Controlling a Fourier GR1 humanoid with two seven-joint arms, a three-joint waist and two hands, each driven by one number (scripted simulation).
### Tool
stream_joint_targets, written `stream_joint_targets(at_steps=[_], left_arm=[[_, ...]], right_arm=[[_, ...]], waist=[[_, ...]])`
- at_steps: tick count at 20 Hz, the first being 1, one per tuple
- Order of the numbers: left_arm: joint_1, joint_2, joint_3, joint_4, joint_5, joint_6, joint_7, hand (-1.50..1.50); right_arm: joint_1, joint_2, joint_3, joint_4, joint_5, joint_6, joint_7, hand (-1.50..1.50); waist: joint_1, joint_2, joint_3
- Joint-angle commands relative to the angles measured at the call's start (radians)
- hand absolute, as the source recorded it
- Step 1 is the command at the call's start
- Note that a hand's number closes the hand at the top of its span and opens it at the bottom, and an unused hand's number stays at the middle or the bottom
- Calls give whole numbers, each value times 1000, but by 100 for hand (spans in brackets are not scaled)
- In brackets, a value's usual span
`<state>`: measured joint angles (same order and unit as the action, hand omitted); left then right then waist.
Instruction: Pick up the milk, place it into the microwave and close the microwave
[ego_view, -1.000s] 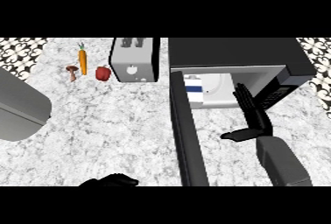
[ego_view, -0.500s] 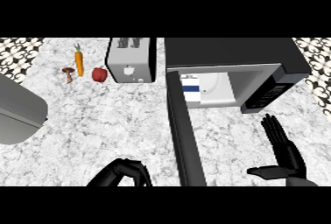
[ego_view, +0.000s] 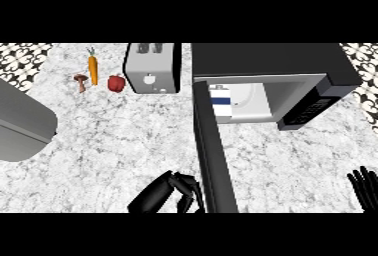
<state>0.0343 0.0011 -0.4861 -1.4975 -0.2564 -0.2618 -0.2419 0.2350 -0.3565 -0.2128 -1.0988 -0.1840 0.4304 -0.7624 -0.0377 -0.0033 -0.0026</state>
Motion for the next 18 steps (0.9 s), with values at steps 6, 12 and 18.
stream_joint_targets(at_steps=[6,12,18], left_arm=[[-168,-1,-275,176,110,254,-31,150],[-276,-1,-443,246,277,384,72,150],[-373,0,-587,274,356,579,96,150]], right_arm=[[161,-107,-46,-249,-174,202,-3,-150],[164,-137,-16,-332,-277,284,28,-150],[180,-170,28,-482,-352,285,143,-150]], waist=[[-4,3,0],[-42,8,0],[-62,10,-1]])
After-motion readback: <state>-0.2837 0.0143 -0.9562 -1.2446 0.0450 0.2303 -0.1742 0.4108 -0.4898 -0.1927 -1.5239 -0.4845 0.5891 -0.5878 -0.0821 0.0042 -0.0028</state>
